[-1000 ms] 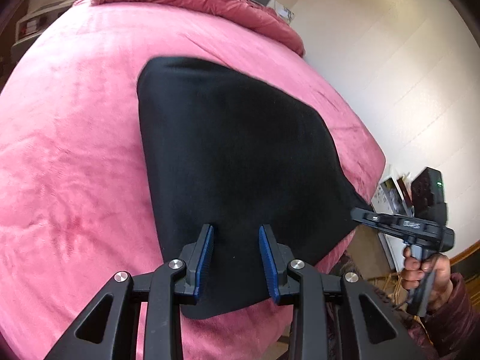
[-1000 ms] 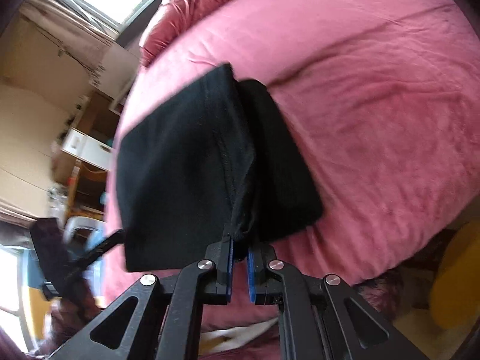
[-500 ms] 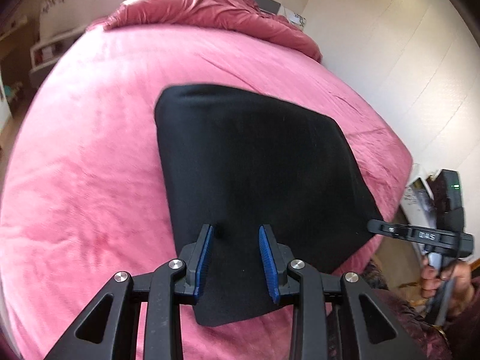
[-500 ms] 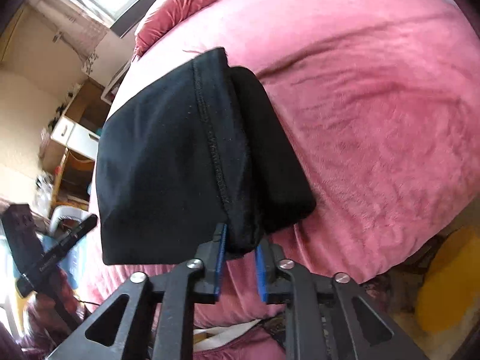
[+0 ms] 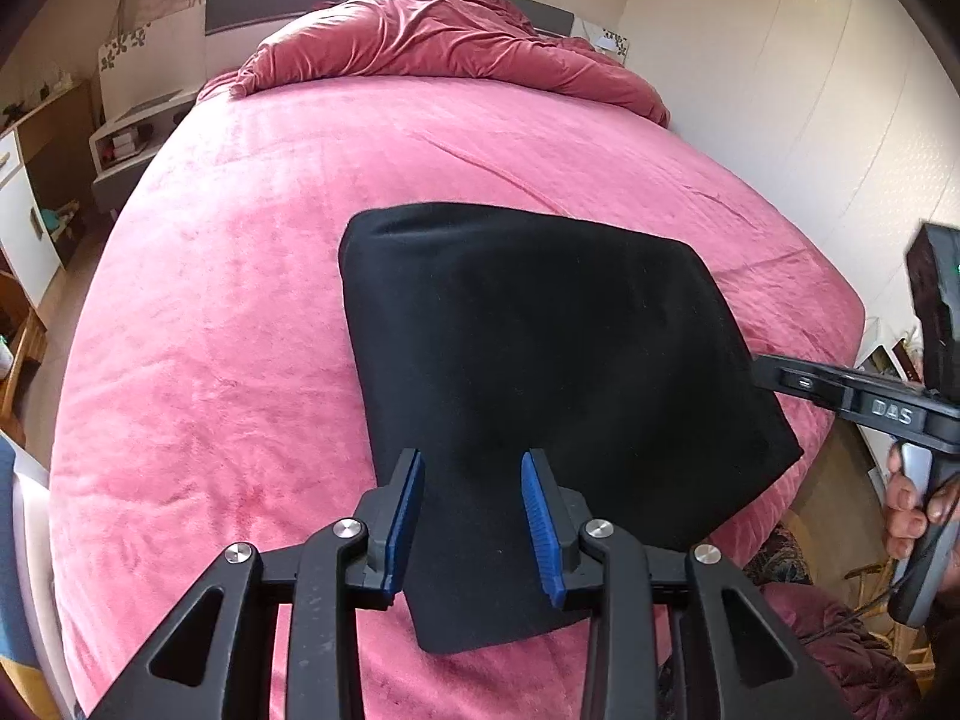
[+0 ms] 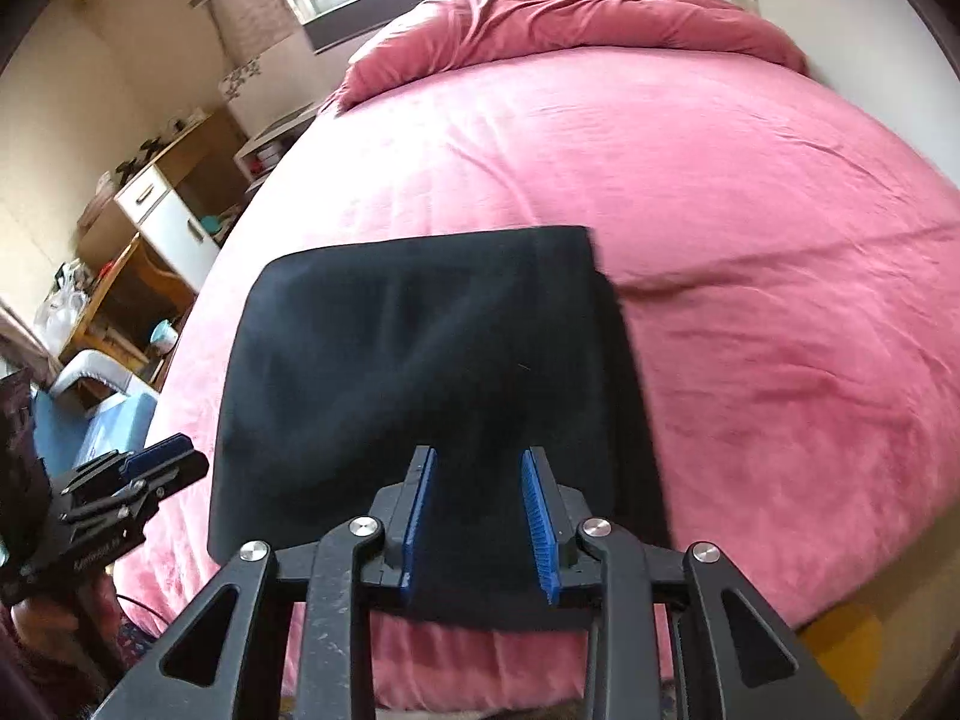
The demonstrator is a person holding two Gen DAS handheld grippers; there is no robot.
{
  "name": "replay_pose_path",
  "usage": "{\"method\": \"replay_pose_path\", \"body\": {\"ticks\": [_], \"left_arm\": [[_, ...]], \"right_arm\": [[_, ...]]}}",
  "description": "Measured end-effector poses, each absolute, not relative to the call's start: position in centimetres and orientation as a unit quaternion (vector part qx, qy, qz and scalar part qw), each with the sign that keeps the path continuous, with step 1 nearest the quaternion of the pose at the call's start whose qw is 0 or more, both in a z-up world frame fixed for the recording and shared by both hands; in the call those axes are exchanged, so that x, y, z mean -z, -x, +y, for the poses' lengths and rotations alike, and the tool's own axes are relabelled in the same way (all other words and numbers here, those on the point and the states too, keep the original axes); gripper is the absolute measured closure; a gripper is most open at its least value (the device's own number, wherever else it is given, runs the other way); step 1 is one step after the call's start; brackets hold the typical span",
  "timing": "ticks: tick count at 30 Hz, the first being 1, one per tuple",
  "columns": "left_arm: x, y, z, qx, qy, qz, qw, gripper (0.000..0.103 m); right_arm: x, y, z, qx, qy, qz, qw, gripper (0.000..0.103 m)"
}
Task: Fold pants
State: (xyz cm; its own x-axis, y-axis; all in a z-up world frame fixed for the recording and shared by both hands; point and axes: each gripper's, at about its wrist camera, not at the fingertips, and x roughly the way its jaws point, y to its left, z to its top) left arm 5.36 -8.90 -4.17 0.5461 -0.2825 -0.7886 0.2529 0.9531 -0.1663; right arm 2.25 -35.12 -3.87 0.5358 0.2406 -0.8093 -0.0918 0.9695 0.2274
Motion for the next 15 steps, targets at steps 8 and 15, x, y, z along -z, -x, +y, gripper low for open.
{"method": "replay_pose_path", "body": {"ticks": [8, 15], "left_arm": [[3.6, -6.6, -8.8, 0.141, 0.003, 0.444, 0.885, 0.068], [3.4, -9.1, -8.3, 0.140, 0.012, 0.443, 0.885, 0.067]], "right_arm": [[4.9, -5.8, -33.3, -0.094, -0.087, 0.470, 0.873, 0.069], [4.6, -6.8, -34.3, -0.061, -0.098, 0.462, 0.879, 0.066]]}}
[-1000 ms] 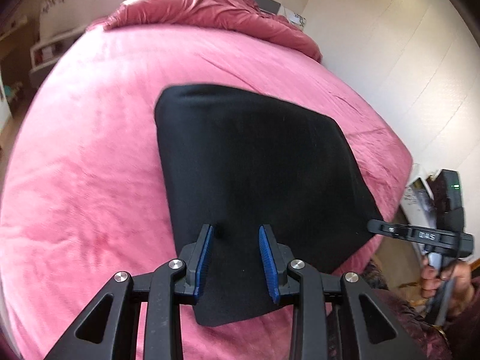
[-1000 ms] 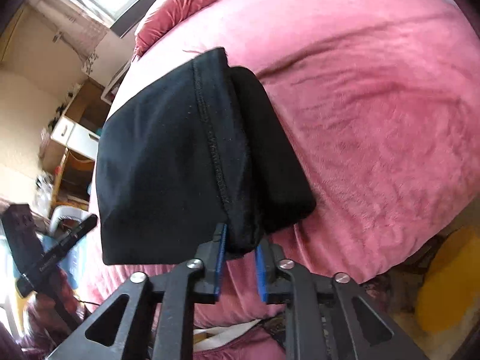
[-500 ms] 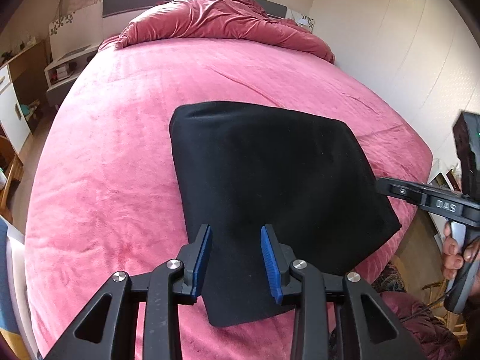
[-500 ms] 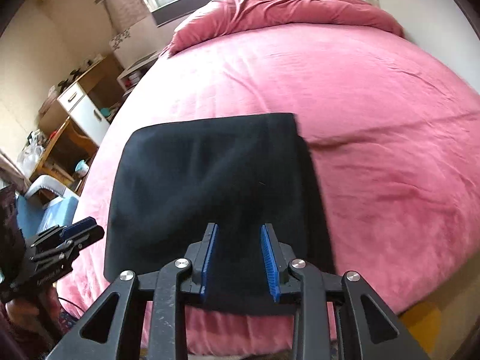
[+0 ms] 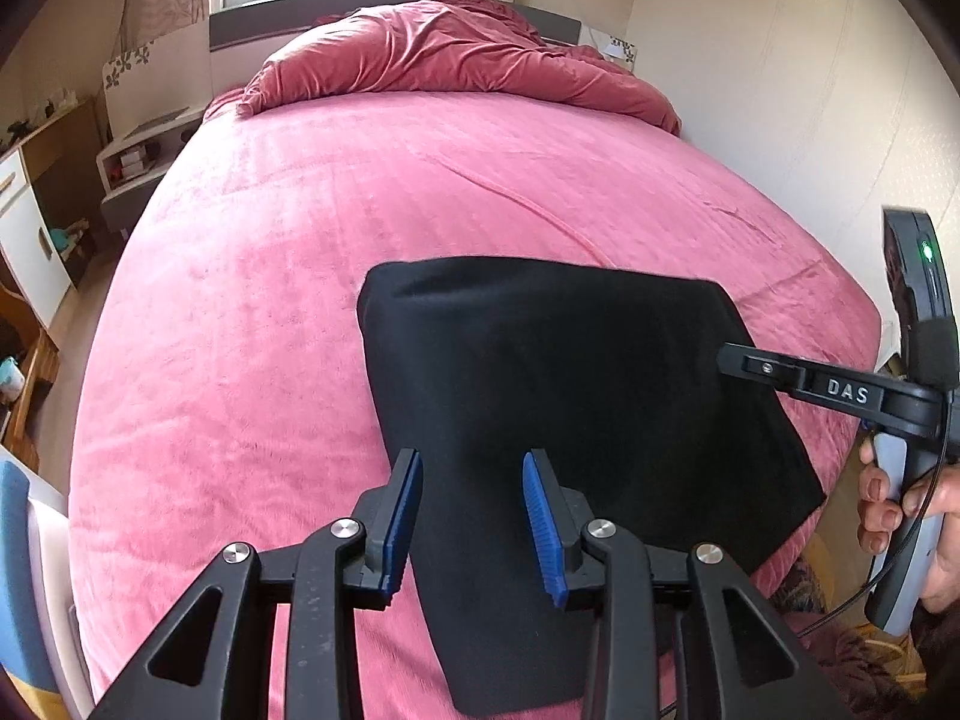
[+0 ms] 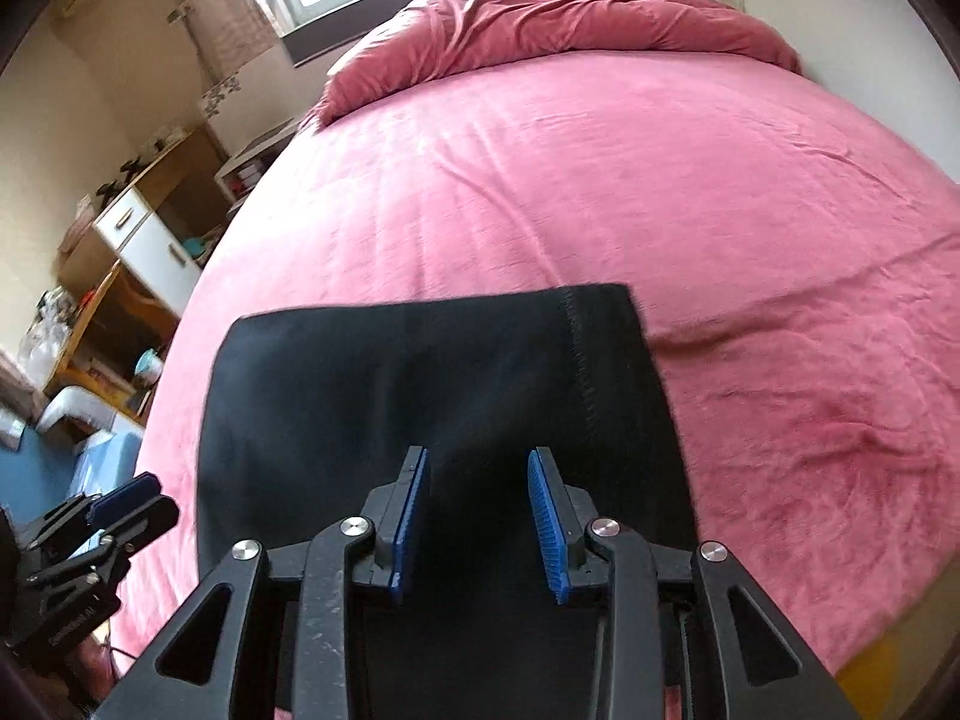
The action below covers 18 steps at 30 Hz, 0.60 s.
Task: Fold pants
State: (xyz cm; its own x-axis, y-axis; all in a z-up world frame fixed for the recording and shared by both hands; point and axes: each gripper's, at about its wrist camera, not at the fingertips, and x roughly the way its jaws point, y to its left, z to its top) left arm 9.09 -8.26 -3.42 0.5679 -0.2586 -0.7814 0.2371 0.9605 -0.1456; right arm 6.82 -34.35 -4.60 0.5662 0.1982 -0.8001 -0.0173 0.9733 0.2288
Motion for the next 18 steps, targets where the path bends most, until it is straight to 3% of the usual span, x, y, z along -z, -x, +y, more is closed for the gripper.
{"method": "replay_pose_path", "body": {"ticks": [2, 12, 18], "left_arm": [[3.6, -10.3, -7.4, 0.141, 0.032, 0.450, 0.881, 0.061], [5.4, -16.0, -2.4, 0.131, 0.163, 0.483, 0.850, 0.057], [7.9, -19.0, -2.1, 0.149, 0.213, 0.509, 0.821, 0.047]], "right_arm": [[4.5, -6.9, -35.4, -0.048, -0.108, 0.458, 0.881, 0.049], [5.8, -8.8, -39.1, -0.047, -0.156, 0.465, 0.870, 0.048], [7.7, -10.2, -39.5, -0.064, -0.179, 0.482, 0.855, 0.048]]}}
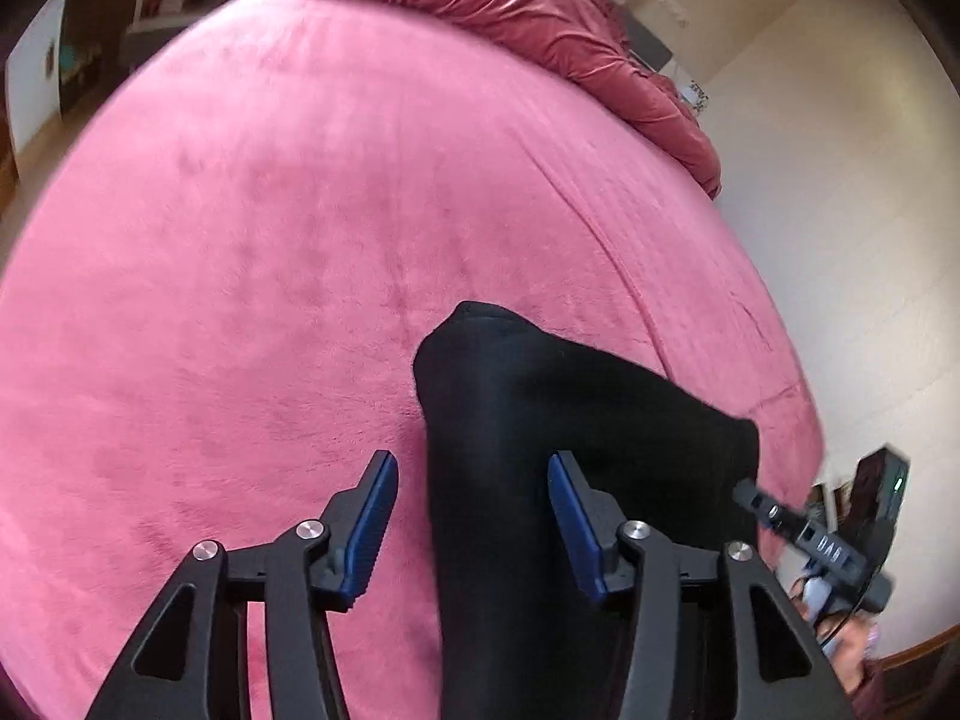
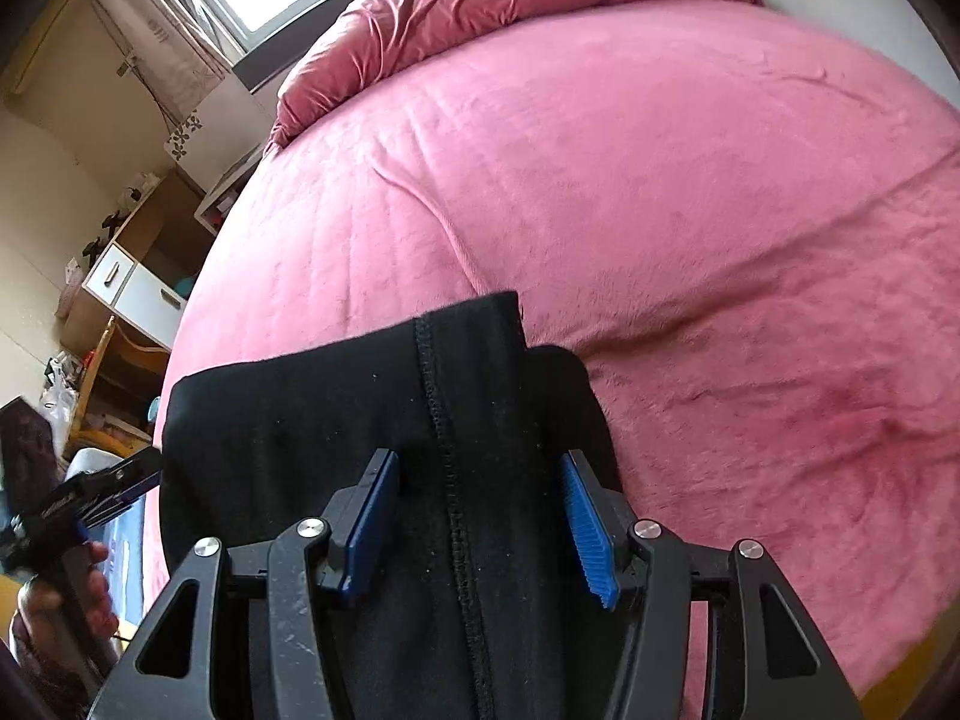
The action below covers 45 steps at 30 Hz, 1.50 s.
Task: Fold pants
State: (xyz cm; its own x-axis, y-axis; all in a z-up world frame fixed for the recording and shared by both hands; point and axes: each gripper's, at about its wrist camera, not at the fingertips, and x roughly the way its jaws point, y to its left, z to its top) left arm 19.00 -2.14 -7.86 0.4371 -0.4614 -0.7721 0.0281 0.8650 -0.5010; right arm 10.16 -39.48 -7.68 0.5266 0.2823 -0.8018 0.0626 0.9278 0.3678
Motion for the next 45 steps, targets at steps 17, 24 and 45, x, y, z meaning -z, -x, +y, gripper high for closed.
{"method": "replay_pose_path", "body": {"ticks": [17, 24, 45], "left_arm": [[8.8, -20.6, -6.3, 0.134, 0.131, 0.491, 0.851, 0.061], [10.9, -21.0, -8.7, 0.088, 0.063, 0.491, 0.865, 0.052], [10.6, -12.5, -2.8, 0.183, 0.196, 0.494, 0.827, 0.018]], "right_arm": [[5.9, -9.2, -38.0, -0.066, -0.085, 0.437, 0.893, 0.096], [9.2, -11.0, -37.8, -0.043, -0.065, 0.459, 0.885, 0.094], [8.2, -5.8, -40.8, -0.071, -0.139, 0.478, 0.864, 0.035]]}}
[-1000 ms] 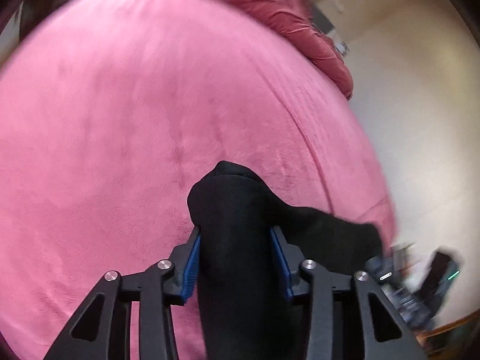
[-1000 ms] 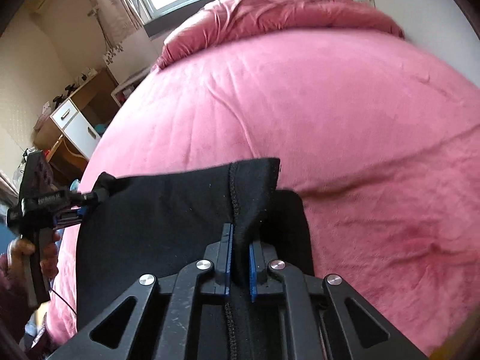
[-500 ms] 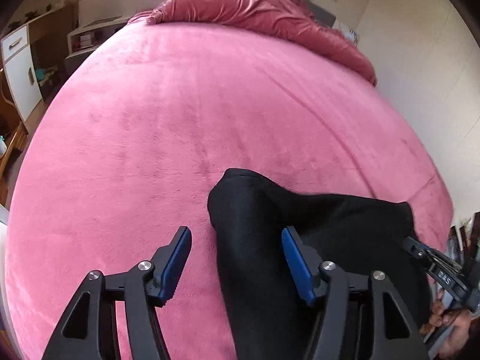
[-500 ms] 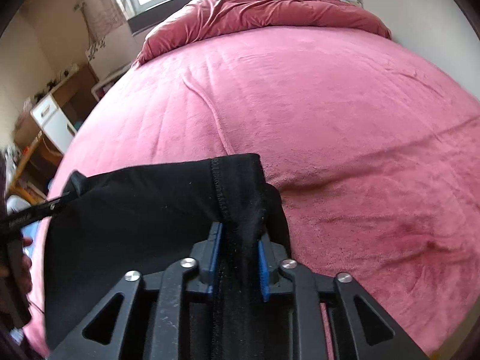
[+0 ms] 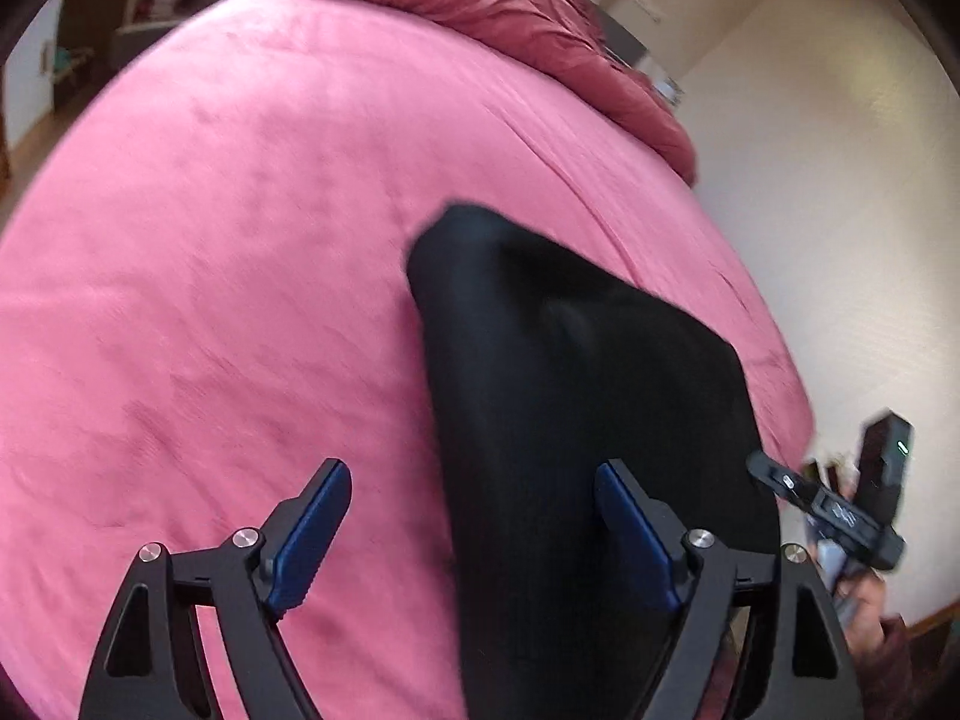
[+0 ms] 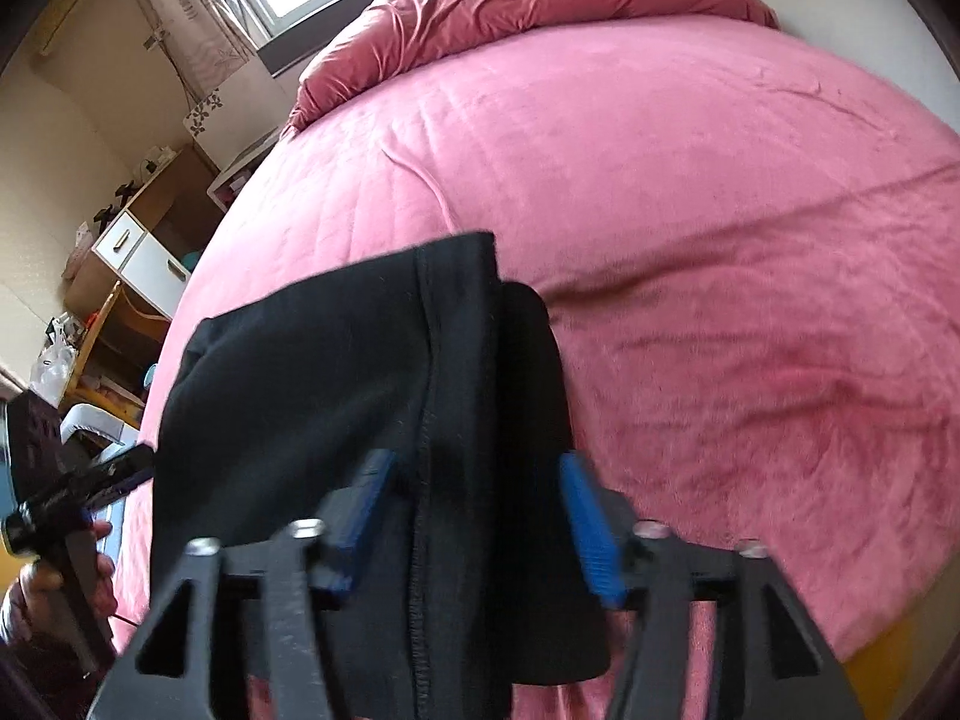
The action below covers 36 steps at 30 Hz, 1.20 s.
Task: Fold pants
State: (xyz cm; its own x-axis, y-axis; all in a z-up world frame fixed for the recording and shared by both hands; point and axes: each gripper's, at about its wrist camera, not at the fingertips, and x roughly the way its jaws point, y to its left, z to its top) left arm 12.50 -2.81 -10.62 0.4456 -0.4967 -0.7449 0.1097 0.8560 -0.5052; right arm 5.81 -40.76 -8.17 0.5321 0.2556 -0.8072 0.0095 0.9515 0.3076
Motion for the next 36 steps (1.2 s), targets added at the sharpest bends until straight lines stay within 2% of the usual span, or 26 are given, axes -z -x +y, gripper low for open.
{"method": "replay_pose_path", "body": {"ticks": [5, 11, 12, 13, 16, 17, 20, 23, 36], "left_arm": [[12.0, -13.3, -4.3, 0.220, 0.194, 0.508, 0.810, 0.018], [14.0, -14.8, -5.6, 0.249, 0.222, 0.534, 0.777, 0.029], [14.1, -14.9, -5.6, 0.251, 0.226, 0.535, 0.775, 0.033], [14.1, -14.7, -5.6, 0.254, 0.230, 0.534, 0.773, 0.039], [13.1, -14.0, -5.8, 0.262, 0.215, 0.522, 0.783, 0.053], [12.7, -13.5, -5.6, 0.260, 0.208, 0.519, 0.787, 0.055], [11.0, -12.7, -6.1, 0.256, 0.186, 0.504, 0.804, 0.061], [9.3, -11.7, -6.5, 0.242, 0.154, 0.490, 0.823, 0.062], [3.3, -10.0, -1.2, 0.169, 0.089, 0.422, 0.886, 0.063]], "right_arm": [[10.3, -7.0, -41.6, -0.093, -0.149, 0.503, 0.846, 0.021], [13.4, -9.4, -43.2, -0.165, -0.215, 0.528, 0.805, 0.016], [13.7, -9.7, -43.3, -0.174, -0.220, 0.527, 0.802, 0.016], [13.8, -9.8, -43.3, -0.181, -0.221, 0.527, 0.801, 0.018], [13.5, -10.1, -42.9, -0.200, -0.215, 0.526, 0.798, 0.036], [13.3, -10.0, -42.7, -0.207, -0.216, 0.526, 0.796, 0.047], [12.1, -9.6, -41.6, -0.207, -0.194, 0.521, 0.805, 0.058], [10.6, -9.6, -40.7, -0.212, -0.181, 0.514, 0.811, 0.062], [6.7, -12.7, -33.1, -0.272, -0.151, 0.474, 0.824, 0.063]]}}
